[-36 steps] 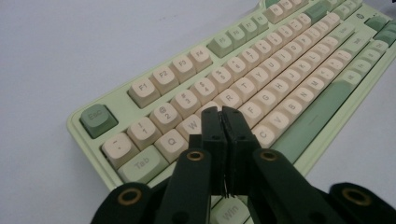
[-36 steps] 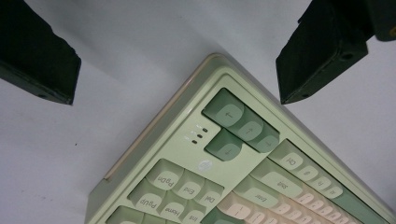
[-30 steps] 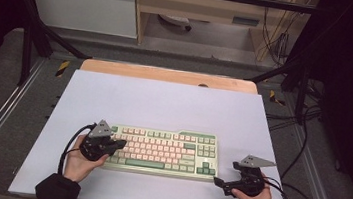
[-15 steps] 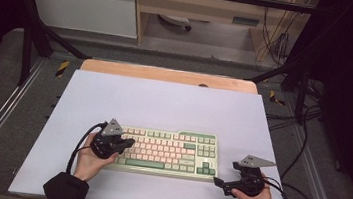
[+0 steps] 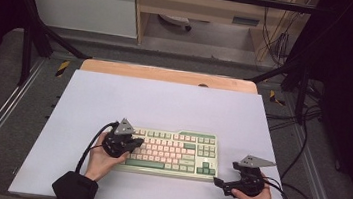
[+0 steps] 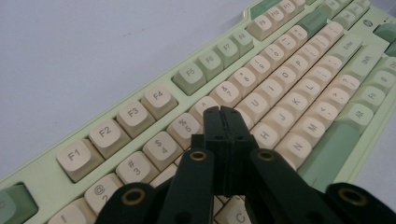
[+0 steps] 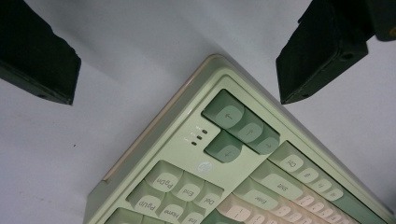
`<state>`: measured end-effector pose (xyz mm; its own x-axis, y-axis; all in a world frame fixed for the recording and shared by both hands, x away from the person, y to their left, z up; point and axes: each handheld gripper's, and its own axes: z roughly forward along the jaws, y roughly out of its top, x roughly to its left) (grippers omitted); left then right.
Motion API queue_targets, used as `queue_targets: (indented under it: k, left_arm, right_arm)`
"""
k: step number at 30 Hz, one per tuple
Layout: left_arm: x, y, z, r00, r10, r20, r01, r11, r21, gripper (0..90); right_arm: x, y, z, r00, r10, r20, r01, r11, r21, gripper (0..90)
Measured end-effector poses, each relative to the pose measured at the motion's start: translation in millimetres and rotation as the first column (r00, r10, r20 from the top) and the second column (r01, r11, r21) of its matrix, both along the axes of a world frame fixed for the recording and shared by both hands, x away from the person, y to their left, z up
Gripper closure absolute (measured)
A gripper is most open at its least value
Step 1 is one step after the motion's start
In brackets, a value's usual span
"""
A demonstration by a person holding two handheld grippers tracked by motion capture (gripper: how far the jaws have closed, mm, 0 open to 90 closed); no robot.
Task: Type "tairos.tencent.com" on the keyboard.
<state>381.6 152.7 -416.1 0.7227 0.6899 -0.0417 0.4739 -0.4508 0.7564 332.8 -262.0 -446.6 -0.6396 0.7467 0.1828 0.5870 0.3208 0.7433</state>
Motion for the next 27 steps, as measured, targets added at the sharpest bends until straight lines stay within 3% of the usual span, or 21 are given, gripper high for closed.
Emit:
queue_targets:
  k: [27]
  left_arm:
    - [2.4,-6.7,-12.1,0.9999,-0.011,0.002,0.011,0.9999,0.010,89.8]
  right_arm:
    - [0.0,0.0,-0.6,1.0000,0.004,0.004,-0.004,1.000,-0.006,0.4]
